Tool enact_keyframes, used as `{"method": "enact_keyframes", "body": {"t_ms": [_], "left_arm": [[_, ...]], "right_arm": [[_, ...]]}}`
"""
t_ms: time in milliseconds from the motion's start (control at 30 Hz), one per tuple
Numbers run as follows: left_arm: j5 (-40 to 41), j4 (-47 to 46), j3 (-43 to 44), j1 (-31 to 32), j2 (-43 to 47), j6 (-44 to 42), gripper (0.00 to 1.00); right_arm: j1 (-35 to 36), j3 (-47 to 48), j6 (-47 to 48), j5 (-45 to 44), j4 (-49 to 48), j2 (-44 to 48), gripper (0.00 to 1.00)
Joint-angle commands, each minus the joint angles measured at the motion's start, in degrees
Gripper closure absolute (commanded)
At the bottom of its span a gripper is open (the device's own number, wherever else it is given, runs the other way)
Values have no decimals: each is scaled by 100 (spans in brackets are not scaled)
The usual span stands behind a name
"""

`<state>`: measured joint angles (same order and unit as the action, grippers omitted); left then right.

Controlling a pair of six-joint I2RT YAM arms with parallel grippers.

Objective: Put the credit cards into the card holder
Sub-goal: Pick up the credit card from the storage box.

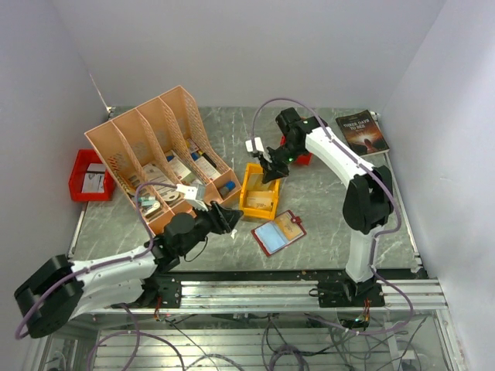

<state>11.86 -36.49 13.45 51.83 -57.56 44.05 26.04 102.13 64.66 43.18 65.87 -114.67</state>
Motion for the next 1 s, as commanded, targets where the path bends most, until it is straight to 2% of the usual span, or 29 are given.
{"method": "enact_keyframes", "body": {"t_ms": [0,67,133,233,333,467,600,767,867,967], "left_arm": [[213,-64,-311,-38,628,-588,32],[170,-69,-373,-41,783,-802,26],[56,162,-207,-48,837,-1189,25],[-178,152,-2,-43,717,-2206,26],[-540,-772,-126,-48,422,-3247,26],[-758,-1963,-246,-45,-198,-4222,27],[-908,-2633,-59,-45,-1037,-4765,28],[-1205,-3850,88,-42,-2140,-5188,32],[-1190,-4838,127,-49,-2848,-5418,35],[-1144,-5421,246,-41,-3416,-5531,40]], "right_arm": [[-11,-439,1629,430,19,485,100],[-10,-624,2016,416,-113,593,100],[-11,-680,2203,328,-164,600,100],[-20,-637,2504,229,-8,491,100],[-19,-758,3177,234,109,489,100],[-20,-894,3584,215,7,481,100],[-20,-1094,4387,85,-24,510,100],[-20,-1386,4792,74,-416,701,100],[-20,-1572,5003,40,-650,816,100],[-20,-1597,5064,59,-715,854,100]]}}
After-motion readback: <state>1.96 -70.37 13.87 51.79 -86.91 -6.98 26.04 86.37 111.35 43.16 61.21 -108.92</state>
